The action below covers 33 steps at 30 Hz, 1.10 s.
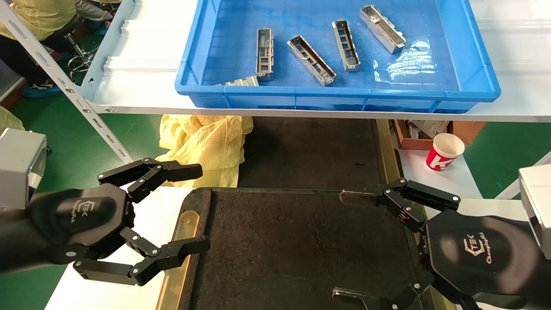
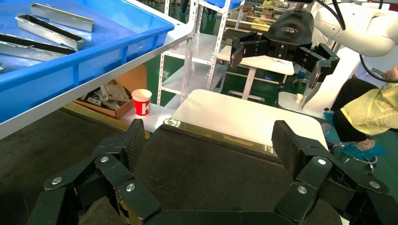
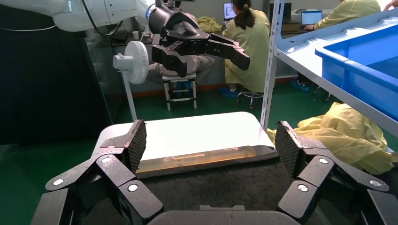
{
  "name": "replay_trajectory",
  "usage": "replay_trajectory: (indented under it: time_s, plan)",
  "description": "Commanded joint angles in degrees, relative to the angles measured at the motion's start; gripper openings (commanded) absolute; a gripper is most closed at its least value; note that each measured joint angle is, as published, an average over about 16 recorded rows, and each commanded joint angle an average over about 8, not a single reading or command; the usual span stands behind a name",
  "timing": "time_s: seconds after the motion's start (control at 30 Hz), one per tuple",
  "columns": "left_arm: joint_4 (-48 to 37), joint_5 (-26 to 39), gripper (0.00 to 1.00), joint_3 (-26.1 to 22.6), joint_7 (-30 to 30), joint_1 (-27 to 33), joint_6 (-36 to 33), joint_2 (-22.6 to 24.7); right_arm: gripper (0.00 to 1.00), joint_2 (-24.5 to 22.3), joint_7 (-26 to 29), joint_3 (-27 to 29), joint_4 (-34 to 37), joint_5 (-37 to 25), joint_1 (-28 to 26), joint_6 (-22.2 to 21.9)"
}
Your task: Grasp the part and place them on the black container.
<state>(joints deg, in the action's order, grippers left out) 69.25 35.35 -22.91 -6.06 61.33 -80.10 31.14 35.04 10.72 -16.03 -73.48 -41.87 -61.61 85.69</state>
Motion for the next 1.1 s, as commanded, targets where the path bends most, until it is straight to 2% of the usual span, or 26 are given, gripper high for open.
replay_trajectory:
  time_s: [0.03, 0.67, 0.93, 1.1]
  plan:
    - [0.0, 0.0, 1.0, 0.0, 0.0, 0.0, 0.0, 0.0, 1.0, 0.0, 0.0, 0.0, 0.0, 0.0, 0.0, 0.0]
    - [0.0, 0.0, 0.99, 0.0, 0.0, 0.0, 0.0, 0.0, 1.0, 0.0, 0.0, 0.0, 0.0, 0.0, 0.0, 0.0]
    - [0.0, 0.0, 0.0, 0.0, 0.0, 0.0, 0.0, 0.0, 1.0, 0.0, 0.0, 0.0, 0.0, 0.0, 0.0, 0.0]
    - [0.0, 0.0, 0.0, 0.0, 0.0, 0.0, 0.0, 0.0, 1.0, 0.0, 0.0, 0.0, 0.0, 0.0, 0.0, 0.0]
